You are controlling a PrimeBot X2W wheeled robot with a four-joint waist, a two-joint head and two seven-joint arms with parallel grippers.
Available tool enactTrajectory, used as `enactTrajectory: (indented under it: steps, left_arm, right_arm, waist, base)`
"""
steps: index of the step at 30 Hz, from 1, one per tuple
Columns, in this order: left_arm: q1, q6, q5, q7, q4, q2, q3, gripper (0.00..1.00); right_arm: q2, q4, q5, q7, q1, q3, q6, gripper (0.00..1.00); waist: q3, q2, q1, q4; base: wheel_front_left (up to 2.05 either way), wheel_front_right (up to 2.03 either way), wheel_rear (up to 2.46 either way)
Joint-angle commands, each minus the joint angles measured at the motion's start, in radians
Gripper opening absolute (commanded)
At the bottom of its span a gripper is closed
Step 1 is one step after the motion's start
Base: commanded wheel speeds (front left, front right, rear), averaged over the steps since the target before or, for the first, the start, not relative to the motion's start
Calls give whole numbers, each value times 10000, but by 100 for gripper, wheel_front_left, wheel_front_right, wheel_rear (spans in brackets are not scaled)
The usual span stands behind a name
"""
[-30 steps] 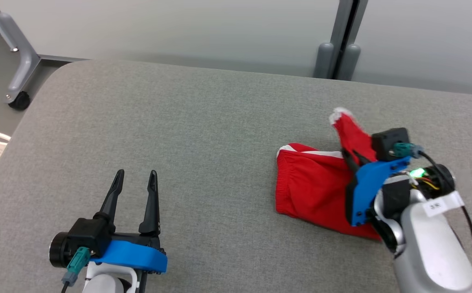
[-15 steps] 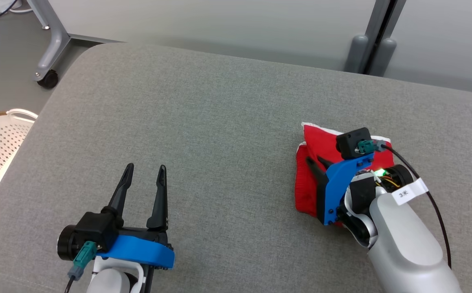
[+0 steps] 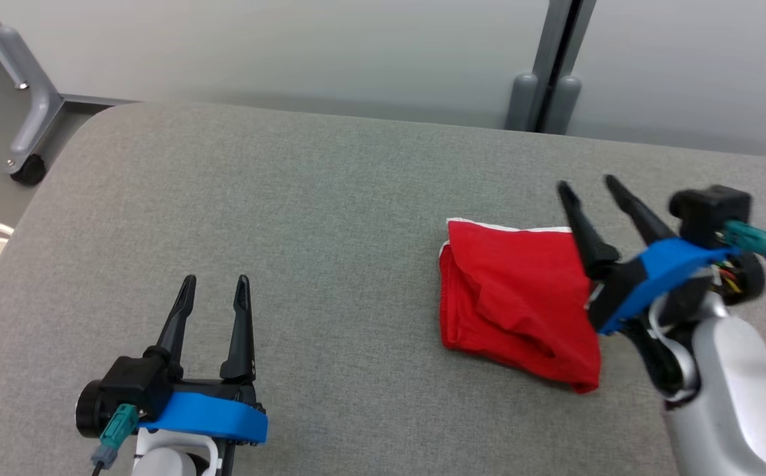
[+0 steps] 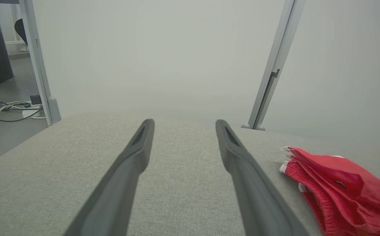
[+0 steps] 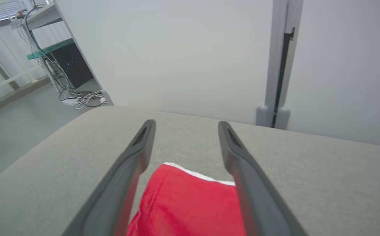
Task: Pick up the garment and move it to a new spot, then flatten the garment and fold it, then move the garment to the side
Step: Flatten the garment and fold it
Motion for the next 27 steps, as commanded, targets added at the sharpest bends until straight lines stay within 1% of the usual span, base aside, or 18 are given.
enactTrajectory:
  steps: [1, 4, 6, 9, 11, 14, 15, 19, 21, 22, 27]
  left_arm:
    - [140, 15, 20, -43, -35, -3, 110, 100]
    - [250, 28, 44, -43, -95, -5, 204, 100]
    - [355, 31, 50, -43, -126, -7, 263, 100]
    - [474, 31, 71, -43, -192, -7, 382, 100]
    - [526, 25, 83, -43, -209, -9, 414, 100]
    - [566, 14, 99, -43, -249, -9, 409, 100]
    - [566, 14, 99, -43, -249, -9, 409, 100]
    - [528, -4, 86, -43, -220, -9, 369, 100]
    - [474, -15, 70, -43, -219, -11, 355, 100]
    - [420, -24, 62, -43, -215, -10, 355, 100]
    - [295, -45, 67, -43, -262, -8, 322, 100]
  right_arm:
    - [-109, -434, -438, 52, 528, -350, 5, 100]
    - [-94, -1602, -1394, 260, 1604, -1126, 5, 100]
    - [-28, -2230, -1840, 357, 2295, -1395, 5, 100]
    - [93, -2791, -2386, 321, 3171, -1551, 5, 100]
    - [172, -2930, -2617, 236, 3570, -1415, 5, 100]
    - [275, -2830, -2733, 127, 3927, -913, 5, 100]
    - [275, -2830, -2733, 127, 3927, -913, 5, 100]
    - [290, -2390, -2928, -109, 3758, -163, 5, 100]
    - [302, -2020, -2967, -238, 3480, 251, 5, 100]
    - [304, -1575, -2918, -338, 3165, 689, 5, 100]
    - [296, -309, -2736, -488, 2115, 1783, 5, 100]
  waist:
    - [-188, 0, 0, -208]
    - [-301, 0, 0, -410]
    - [-359, 0, 0, -545]
    - [-403, 0, 0, -703]
    - [-405, 0, 0, -765]
    - [-405, 0, 0, -809]
    - [-405, 0, 0, -809]
    - [-385, 0, 0, -762]
    - [-360, 0, 0, -708]
    - [-326, 0, 0, -646]
    - [-151, 0, 0, -480]
  base:
    - [0, 0, 0]
    - [0, 0, 0]
    - [0, 0, 0]
    - [0, 0, 0]
    - [0, 0, 0]
    - [0, 0, 0]
    - [0, 0, 0]
    - [0, 0, 0]
    - [0, 0, 0]
    - [0, 0, 0]
    - [0, 0, 0]
